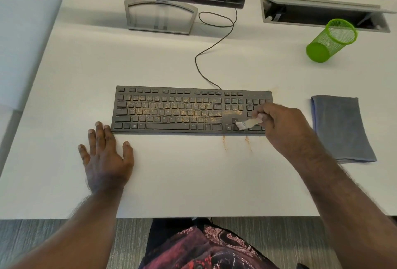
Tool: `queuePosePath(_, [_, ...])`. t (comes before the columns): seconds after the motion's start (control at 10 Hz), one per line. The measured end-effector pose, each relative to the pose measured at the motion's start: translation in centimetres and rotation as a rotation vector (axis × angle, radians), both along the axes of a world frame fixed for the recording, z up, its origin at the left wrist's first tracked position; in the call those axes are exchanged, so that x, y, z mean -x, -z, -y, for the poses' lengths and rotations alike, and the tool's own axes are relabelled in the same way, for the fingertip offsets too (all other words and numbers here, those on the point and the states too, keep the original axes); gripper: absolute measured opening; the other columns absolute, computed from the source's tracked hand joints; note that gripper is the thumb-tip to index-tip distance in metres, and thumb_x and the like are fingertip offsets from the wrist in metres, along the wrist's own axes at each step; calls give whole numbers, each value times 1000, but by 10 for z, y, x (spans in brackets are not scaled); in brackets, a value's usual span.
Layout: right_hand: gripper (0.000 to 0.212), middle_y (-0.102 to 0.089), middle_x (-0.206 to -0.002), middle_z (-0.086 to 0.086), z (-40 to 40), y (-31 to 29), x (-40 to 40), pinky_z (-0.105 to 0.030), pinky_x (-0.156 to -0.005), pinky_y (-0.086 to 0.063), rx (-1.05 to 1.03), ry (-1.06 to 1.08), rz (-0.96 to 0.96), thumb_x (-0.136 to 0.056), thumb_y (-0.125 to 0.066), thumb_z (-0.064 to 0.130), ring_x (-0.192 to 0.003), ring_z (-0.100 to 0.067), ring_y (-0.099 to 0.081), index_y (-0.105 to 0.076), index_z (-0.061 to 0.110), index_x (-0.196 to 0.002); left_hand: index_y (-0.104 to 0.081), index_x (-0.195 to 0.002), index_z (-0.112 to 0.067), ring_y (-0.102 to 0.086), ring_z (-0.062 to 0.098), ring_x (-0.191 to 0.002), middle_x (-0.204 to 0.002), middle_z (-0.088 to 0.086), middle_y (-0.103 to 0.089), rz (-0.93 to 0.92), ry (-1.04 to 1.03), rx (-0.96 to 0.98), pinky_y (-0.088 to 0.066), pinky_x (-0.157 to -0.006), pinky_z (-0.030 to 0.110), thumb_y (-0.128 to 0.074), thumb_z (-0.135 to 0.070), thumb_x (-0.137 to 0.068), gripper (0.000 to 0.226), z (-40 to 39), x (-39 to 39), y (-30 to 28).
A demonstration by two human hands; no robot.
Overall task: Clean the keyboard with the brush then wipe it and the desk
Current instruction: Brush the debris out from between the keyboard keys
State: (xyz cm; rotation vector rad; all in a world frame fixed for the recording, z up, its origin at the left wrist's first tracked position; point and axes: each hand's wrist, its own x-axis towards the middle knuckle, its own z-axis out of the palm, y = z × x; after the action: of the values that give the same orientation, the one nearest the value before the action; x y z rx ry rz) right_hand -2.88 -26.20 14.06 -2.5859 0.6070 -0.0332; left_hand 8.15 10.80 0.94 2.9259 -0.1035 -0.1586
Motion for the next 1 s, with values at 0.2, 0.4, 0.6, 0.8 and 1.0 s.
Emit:
queuePosePath(0.2, [20, -71, -93, 4, 5, 1, 3, -27, -67, -50, -4, 146, 58, -98, -51, 12, -77, -16, -64, -70, 20, -102, -20, -162, -8, -5, 25, -158, -172, 5, -9, 2, -2, 5, -1, -127, 51, -24, -51, -94, 81, 1, 0, 0])
queuePosePath(0.4, [22, -68, -88, 8, 1, 3, 9, -20, -59, -43, 22, 142, -100, -98, -51, 14, -75, -14, -60, -69, 26, -96, -19, -162, -8, -4, 24, -158, -172, 4, -7, -1, -5, 5, 0, -127, 51, -24, -51, -94, 81, 1, 0, -1])
queuePosePath(0.6, [20, -71, -99, 7, -4, 1, 13, -28, -71, -53, -50, 94, 66, -99, -51, 13, -83, -13, -67, -70, 21, -104, -19, -162, -8, -5, 24, -158, -172, 5, -8, 2, -6, 10, 0, -127, 51, -24, -51, -94, 80, 1, 1, -1])
queuePosePath(0.8, [22, -73, -103, 0, 4, 3, 16, -31, -73, -56, 15, 135, 39, -98, -50, 10, -81, -18, -68, -70, 18, -104, -21, -161, -7, -6, 25, -158, -172, 5, -9, 9, -6, 4, -1, -127, 51, -24, -51, -94, 81, 0, 0, 0])
queuePosePath(1.0, [21, -71, -98, 7, -4, 2, 15, -34, -69, -57, -27, 94, 17, -99, -50, 12, -78, -16, -68, -68, 23, -100, -21, -161, -8, -4, 24, -158, -172, 5, -9, 5, -10, 9, 1, -127, 49, -25, -50, -93, 80, 1, 1, -1])
